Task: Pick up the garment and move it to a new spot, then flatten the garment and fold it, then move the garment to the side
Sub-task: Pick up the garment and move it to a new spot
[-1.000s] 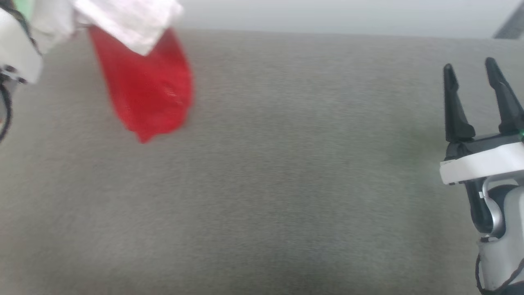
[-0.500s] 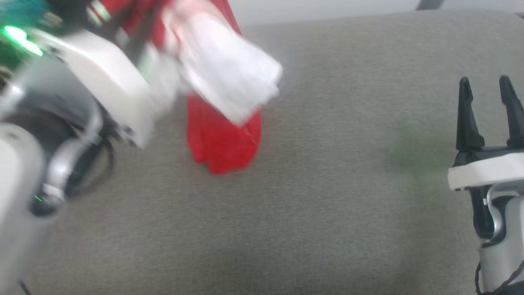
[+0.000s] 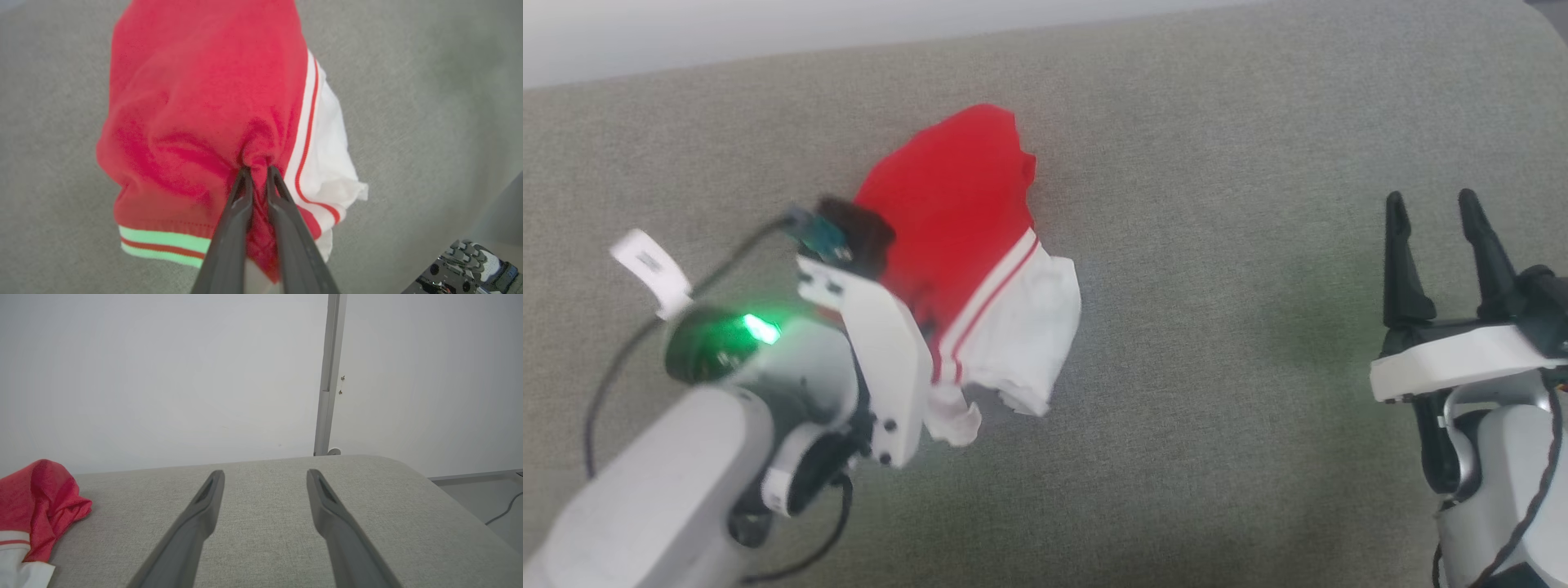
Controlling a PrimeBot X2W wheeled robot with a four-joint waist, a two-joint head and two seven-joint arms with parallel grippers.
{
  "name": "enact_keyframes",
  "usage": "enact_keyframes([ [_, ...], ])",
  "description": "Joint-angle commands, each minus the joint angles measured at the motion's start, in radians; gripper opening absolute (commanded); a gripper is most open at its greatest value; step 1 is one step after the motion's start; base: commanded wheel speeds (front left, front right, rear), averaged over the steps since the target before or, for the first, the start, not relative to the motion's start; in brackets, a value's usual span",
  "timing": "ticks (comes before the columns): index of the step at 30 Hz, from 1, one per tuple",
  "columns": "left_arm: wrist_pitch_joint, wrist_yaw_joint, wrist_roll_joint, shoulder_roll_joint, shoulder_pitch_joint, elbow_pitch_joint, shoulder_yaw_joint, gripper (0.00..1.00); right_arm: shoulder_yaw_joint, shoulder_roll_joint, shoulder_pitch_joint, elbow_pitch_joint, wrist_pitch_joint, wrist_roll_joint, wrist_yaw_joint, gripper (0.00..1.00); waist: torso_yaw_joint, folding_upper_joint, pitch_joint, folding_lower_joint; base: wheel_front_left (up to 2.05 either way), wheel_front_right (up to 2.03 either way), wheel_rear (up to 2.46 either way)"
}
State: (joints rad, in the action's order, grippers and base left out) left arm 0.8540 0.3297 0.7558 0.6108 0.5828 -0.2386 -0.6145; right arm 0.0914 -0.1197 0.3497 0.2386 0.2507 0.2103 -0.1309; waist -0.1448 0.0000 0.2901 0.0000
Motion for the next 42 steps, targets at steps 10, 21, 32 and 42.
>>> enact_keyframes([
  [10, -0.024, -0.073, 0.059, -0.065, -0.04, 0.224, -0.044, 0.4, -0.046, 0.004, 0.029, 0.048, 0.014, 0.009, 0.0, 1.0, 0.009, 0.0, -0.004, 0.0, 0.0, 0.0, 0.0],
  [21, -0.113, -0.125, 0.103, -0.076, -0.016, 0.271, 0.018, 1.0, -0.052, -0.019, 0.023, 0.071, 0.015, 0.006, 0.0, 1.0, 0.057, 0.0, -0.078, 0.0, 0.0, 0.0, 0.0],
  [32, -0.34, -0.125, 0.092, -0.004, -0.13, 0.202, 0.148, 1.0, -0.078, -0.051, -0.024, 0.077, 0.015, 0.02, 0.0, 1.0, 0.127, 0.0, -0.189, 0.0, 0.0, 0.0, 0.0],
  [42, -0.671, -0.158, 0.056, 0.049, -0.325, 0.202, 0.271, 1.0, -0.082, -0.068, -0.097, 0.05, 0.016, 0.033, 0.0, 1.0, 0.182, 0.0, -0.277, 0.0, 0.0, 0.0, 0.0],
])
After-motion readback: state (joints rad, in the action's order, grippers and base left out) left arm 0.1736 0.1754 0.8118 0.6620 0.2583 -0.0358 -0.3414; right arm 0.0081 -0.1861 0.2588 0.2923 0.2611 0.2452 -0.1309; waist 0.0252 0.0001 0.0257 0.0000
